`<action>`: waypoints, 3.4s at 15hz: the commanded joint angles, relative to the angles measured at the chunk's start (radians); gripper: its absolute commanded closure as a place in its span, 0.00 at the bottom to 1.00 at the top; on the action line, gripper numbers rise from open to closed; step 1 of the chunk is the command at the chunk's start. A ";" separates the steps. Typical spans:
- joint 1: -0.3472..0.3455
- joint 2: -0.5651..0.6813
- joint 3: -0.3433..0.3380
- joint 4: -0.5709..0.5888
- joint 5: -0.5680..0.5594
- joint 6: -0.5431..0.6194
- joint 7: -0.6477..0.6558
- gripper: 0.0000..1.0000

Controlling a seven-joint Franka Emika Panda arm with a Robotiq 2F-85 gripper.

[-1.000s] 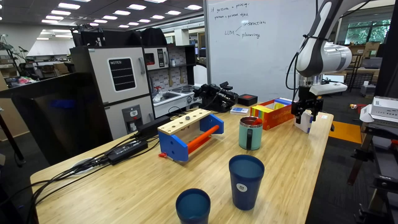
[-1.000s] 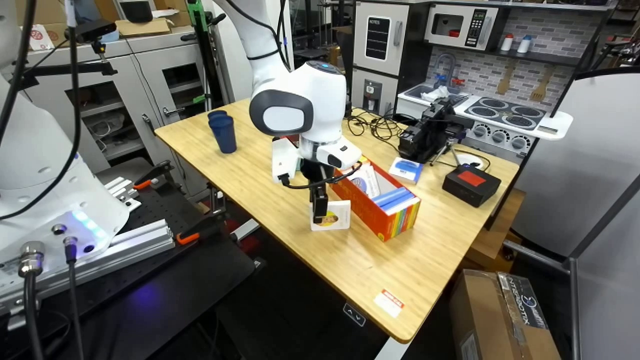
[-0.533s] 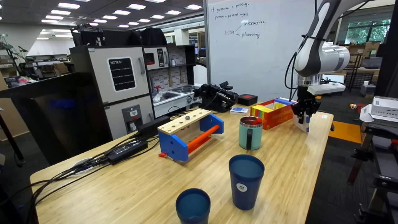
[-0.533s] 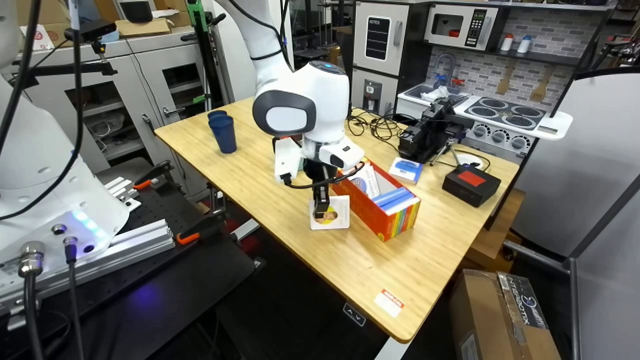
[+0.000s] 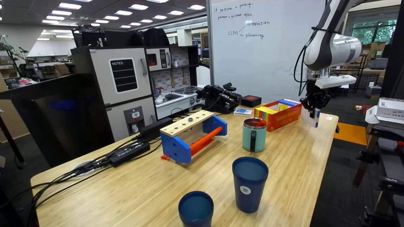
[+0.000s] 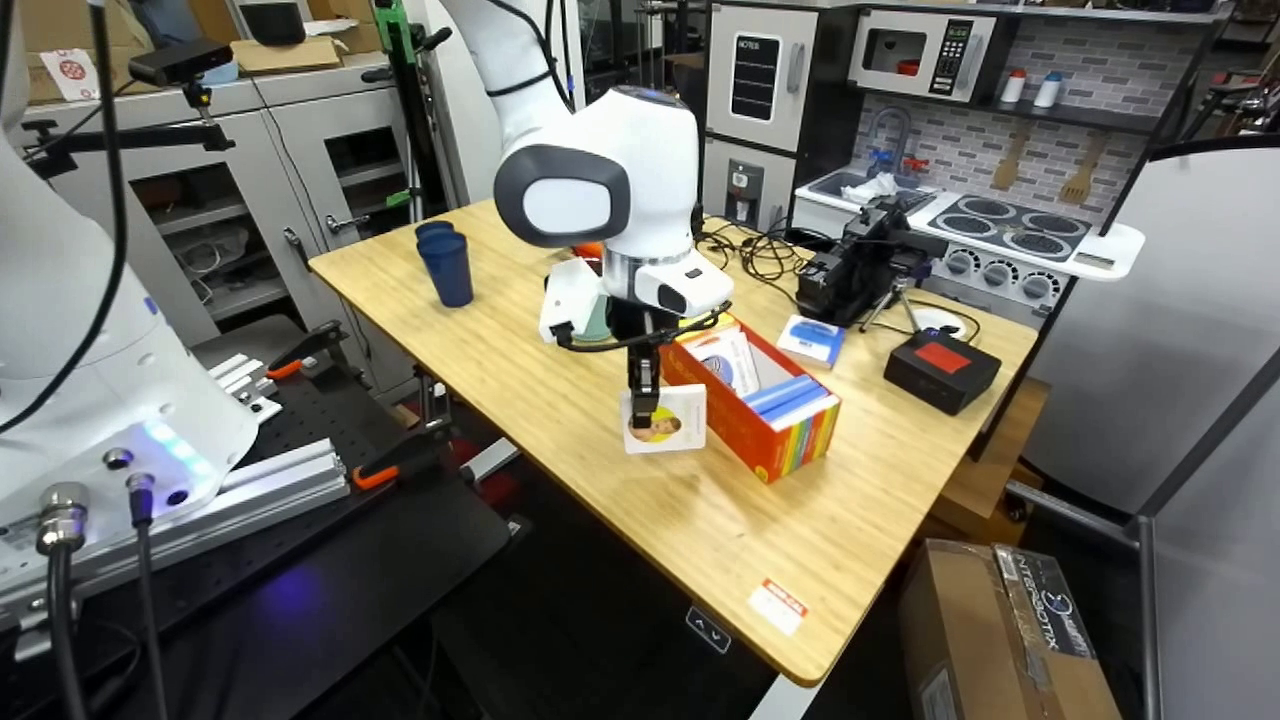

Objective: Remove the screwdriver from the rack, put it in the cup, and then remove the book from the table and put it in the box

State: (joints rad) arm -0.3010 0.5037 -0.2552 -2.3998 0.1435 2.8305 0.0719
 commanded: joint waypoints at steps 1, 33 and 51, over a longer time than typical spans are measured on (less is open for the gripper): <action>0.120 -0.167 -0.136 -0.108 -0.112 -0.077 0.088 0.96; 0.084 -0.361 -0.042 0.011 -0.406 0.085 -0.134 0.96; -0.184 -0.209 0.235 0.155 0.190 -0.143 -0.815 0.96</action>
State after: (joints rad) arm -0.4957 0.3161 -0.0052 -2.2383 0.3319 2.7330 -0.7327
